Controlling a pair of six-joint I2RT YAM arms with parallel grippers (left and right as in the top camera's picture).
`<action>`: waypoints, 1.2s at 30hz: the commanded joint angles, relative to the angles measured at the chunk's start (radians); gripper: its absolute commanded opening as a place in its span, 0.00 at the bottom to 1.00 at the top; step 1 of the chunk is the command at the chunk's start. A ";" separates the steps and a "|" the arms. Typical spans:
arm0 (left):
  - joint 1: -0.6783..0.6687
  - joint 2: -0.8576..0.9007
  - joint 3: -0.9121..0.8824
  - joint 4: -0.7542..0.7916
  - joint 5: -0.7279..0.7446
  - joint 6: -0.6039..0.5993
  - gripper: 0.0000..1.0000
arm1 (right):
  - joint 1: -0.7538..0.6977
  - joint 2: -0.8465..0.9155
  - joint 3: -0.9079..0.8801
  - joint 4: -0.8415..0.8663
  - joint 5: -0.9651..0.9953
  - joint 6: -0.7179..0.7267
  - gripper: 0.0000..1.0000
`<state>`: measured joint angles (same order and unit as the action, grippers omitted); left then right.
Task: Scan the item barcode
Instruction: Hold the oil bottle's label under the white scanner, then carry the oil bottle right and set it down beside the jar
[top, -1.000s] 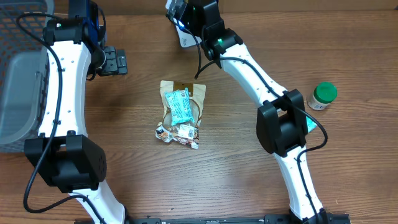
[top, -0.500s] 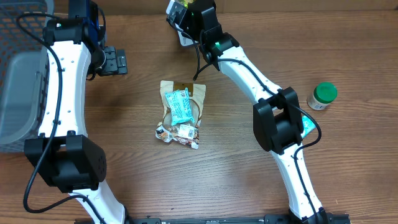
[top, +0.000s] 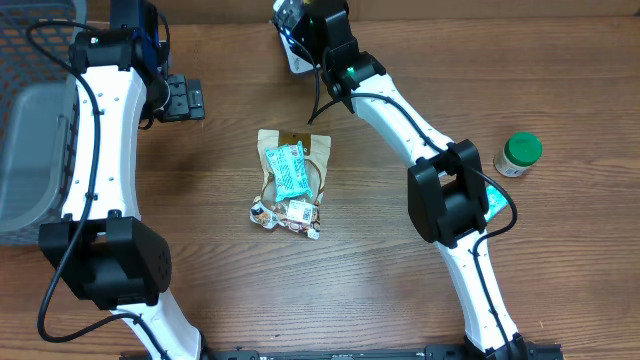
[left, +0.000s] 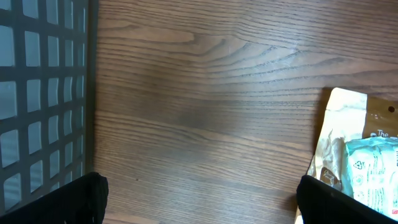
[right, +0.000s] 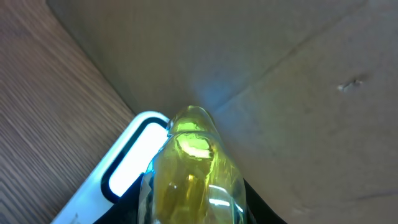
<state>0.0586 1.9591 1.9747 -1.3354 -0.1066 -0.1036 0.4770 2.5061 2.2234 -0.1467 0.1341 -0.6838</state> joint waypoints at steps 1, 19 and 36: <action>-0.007 -0.003 0.016 0.002 -0.005 0.011 1.00 | -0.015 -0.124 0.024 0.034 -0.016 0.106 0.10; -0.007 -0.003 0.016 0.002 -0.005 0.011 1.00 | -0.271 -0.532 0.024 -0.666 -0.122 0.695 0.14; -0.007 -0.003 0.016 0.002 -0.005 0.011 1.00 | -0.505 -0.384 0.021 -1.448 -0.121 0.849 0.15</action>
<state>0.0586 1.9591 1.9751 -1.3354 -0.1066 -0.1036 -0.0093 2.0945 2.2341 -1.5818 0.0246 0.1356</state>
